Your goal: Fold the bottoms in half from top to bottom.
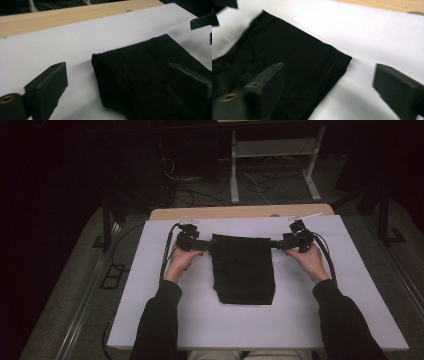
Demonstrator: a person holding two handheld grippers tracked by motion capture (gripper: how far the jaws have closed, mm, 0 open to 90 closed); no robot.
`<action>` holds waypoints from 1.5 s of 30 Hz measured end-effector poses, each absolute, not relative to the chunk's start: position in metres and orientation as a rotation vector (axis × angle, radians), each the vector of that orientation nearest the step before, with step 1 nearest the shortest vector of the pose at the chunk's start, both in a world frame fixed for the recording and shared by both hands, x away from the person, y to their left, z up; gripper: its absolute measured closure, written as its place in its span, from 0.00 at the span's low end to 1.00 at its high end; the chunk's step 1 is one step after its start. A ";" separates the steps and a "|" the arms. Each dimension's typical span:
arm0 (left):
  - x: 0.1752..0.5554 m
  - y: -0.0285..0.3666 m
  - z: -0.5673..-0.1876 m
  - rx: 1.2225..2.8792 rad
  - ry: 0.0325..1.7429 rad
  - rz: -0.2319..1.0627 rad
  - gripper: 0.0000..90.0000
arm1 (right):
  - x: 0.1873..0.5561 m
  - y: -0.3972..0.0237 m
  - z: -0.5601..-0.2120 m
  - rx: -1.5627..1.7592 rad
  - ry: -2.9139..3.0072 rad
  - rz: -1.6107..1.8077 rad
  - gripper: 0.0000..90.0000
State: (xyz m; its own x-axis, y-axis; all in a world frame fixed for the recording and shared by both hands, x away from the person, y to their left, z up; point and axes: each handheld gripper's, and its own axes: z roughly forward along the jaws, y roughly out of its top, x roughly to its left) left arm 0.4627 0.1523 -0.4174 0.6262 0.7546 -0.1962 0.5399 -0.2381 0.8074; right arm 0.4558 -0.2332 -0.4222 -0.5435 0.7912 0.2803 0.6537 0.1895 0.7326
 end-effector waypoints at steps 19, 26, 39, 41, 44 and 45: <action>0.418 0.162 -0.419 1.925 0.972 0.286 0.00 | 0.408 -0.248 -0.424 1.389 2.318 1.328 0.00; 0.396 0.169 -0.413 1.919 0.955 0.310 0.00 | 0.384 -0.261 -0.417 1.380 2.296 1.311 0.00; 0.359 0.186 -0.404 1.902 0.945 0.353 0.00 | 0.346 -0.279 -0.409 1.362 2.280 1.285 0.00; 0.355 0.189 -0.405 1.897 0.946 0.360 0.00 | 0.341 -0.281 -0.409 1.364 2.277 1.290 0.00; 0.350 0.193 -0.407 1.895 0.947 0.364 0.00 | 0.334 -0.283 -0.407 1.358 2.272 1.297 0.00; 0.348 0.194 -0.408 1.890 0.948 0.365 0.00 | 0.332 -0.283 -0.407 1.356 2.269 1.302 0.00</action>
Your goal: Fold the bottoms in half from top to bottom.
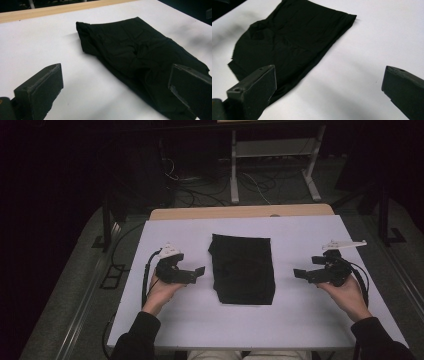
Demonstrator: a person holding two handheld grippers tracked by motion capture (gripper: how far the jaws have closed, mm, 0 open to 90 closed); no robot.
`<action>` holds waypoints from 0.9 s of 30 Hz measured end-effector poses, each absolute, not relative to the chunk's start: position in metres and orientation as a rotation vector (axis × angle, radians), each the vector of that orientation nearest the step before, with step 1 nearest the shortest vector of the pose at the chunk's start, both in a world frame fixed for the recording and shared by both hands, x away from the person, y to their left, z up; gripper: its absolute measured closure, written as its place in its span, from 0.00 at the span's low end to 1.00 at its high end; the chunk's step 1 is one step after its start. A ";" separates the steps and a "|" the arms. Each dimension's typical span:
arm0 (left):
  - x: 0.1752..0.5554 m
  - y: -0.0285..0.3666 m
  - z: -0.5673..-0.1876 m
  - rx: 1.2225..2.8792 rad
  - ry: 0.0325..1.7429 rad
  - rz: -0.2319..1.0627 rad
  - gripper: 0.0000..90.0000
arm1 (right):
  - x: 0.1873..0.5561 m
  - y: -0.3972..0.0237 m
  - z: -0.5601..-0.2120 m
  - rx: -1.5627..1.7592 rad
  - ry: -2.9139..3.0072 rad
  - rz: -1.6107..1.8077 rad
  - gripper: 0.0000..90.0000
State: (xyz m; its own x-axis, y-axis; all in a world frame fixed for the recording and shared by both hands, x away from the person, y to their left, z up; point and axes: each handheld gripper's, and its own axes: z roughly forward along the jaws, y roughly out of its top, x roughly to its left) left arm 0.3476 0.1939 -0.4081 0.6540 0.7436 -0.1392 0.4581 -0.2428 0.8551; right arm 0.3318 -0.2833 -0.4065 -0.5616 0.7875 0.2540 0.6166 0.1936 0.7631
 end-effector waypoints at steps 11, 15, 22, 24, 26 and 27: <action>0.325 0.199 -0.407 1.874 0.910 0.370 0.00 | 0.302 -0.286 -0.411 1.346 2.248 1.373 0.00; 0.314 0.198 -0.405 1.865 0.886 0.352 0.00 | 0.291 -0.284 -0.416 1.344 2.264 1.370 0.00; 0.300 0.200 -0.411 1.879 0.854 0.368 0.00 | 0.275 -0.283 -0.424 1.326 2.273 1.371 0.00; 0.297 0.201 -0.414 1.879 0.855 0.361 0.00 | 0.272 -0.282 -0.427 1.318 2.279 1.375 0.00; 0.293 0.203 -0.415 1.886 0.847 0.358 0.00 | 0.268 -0.281 -0.430 1.315 2.283 1.373 0.00; 0.290 0.203 -0.416 1.887 0.843 0.354 0.00 | 0.265 -0.281 -0.431 1.314 2.287 1.373 0.00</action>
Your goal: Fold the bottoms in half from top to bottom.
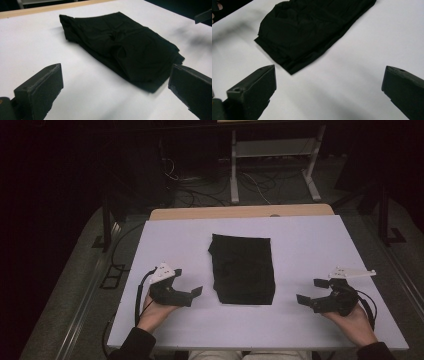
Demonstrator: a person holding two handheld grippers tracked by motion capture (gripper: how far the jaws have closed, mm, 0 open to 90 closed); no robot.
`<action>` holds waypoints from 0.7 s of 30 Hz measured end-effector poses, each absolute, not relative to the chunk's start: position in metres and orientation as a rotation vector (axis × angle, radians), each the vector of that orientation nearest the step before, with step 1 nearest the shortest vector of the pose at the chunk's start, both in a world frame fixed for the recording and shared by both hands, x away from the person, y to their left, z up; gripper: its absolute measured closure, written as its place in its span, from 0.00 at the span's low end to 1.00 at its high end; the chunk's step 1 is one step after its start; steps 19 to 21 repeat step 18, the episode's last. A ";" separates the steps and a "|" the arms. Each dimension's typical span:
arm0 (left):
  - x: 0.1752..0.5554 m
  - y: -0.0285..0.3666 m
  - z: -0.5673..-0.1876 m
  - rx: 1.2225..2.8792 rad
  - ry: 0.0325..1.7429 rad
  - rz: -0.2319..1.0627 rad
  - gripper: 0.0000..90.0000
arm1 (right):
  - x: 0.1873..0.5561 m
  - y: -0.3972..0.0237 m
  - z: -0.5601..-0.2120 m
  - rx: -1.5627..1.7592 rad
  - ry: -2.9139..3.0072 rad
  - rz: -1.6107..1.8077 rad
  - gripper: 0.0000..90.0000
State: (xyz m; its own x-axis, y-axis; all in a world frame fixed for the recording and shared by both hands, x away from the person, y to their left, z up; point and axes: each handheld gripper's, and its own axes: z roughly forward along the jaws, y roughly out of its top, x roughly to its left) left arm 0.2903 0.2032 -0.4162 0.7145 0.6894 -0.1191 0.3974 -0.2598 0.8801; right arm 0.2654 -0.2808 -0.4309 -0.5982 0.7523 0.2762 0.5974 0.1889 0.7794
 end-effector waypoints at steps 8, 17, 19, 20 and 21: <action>0.271 0.204 -0.427 1.909 0.812 0.318 0.00 | 0.247 -0.280 -0.437 1.266 2.308 1.368 0.00; 0.263 0.203 -0.439 1.982 0.780 0.284 0.00 | 0.242 -0.286 -0.446 1.242 2.329 1.364 0.00; 0.263 0.201 -0.440 1.998 0.773 0.276 0.00 | 0.243 -0.286 -0.447 1.243 2.335 1.362 0.00; 0.263 0.201 -0.440 1.998 0.773 0.276 0.00 | 0.243 -0.286 -0.447 1.243 2.335 1.362 0.00; 0.263 0.201 -0.440 1.998 0.773 0.276 0.00 | 0.243 -0.286 -0.447 1.243 2.335 1.362 0.00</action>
